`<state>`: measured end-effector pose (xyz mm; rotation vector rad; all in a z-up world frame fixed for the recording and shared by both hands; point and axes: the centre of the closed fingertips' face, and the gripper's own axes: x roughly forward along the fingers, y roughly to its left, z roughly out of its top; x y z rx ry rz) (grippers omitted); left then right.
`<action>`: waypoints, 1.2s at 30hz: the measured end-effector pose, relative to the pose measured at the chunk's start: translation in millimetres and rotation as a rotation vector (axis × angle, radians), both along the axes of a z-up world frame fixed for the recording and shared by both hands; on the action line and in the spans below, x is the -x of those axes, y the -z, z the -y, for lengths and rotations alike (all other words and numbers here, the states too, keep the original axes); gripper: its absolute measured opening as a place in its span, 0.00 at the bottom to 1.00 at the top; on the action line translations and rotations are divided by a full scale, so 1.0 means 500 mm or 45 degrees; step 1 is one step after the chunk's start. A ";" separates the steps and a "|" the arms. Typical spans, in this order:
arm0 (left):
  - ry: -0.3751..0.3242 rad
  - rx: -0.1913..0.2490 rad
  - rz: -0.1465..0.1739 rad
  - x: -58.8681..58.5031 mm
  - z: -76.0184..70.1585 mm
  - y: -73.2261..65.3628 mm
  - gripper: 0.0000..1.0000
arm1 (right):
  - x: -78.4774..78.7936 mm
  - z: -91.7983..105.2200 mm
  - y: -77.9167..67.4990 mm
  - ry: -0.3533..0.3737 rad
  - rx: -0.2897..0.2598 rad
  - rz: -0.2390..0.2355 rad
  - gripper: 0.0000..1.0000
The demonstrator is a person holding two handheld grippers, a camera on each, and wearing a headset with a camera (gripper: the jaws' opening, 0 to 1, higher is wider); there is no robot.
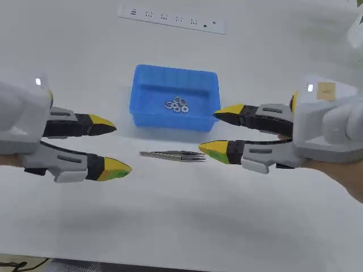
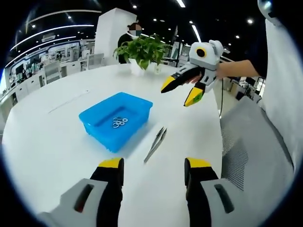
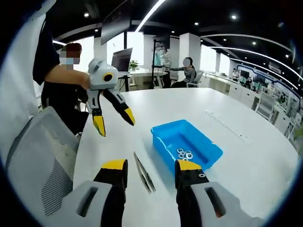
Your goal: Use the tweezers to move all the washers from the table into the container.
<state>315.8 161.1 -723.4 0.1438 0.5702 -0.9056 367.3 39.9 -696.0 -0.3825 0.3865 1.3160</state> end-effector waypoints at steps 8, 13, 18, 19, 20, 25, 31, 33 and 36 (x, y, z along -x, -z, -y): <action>-0.080 0.018 0.155 -0.002 -0.007 -0.081 0.88 | 0.004 0.031 -0.035 0.044 0.004 0.088 0.53; -0.094 -0.003 0.248 -0.010 -0.002 -0.127 1.00 | 0.020 0.031 -0.054 0.031 0.000 0.128 0.66; -0.122 0.001 0.321 -0.015 -0.003 -0.158 1.00 | 0.035 0.038 -0.053 0.020 0.039 0.175 0.77; -0.123 -0.001 0.326 -0.014 -0.004 -0.161 1.00 | 0.037 0.043 -0.050 0.020 0.056 0.192 0.82; -0.122 0.000 0.335 -0.013 -0.004 -0.166 1.00 | 0.039 0.046 -0.048 0.019 0.070 0.205 0.85; -0.057 0.041 0.416 0.003 0.012 -0.199 1.00 | 0.041 0.064 -0.045 0.033 0.115 0.241 0.98; -0.065 0.031 0.419 0.001 0.004 -0.206 1.00 | 0.043 0.075 -0.054 0.063 0.107 0.245 1.00; -0.063 0.019 0.414 0.002 0.001 -0.204 1.00 | 0.044 0.077 -0.057 0.064 0.107 0.244 1.00; -0.052 0.013 0.406 0.004 0.001 -0.201 1.00 | 0.047 0.077 -0.058 0.065 0.105 0.239 1.00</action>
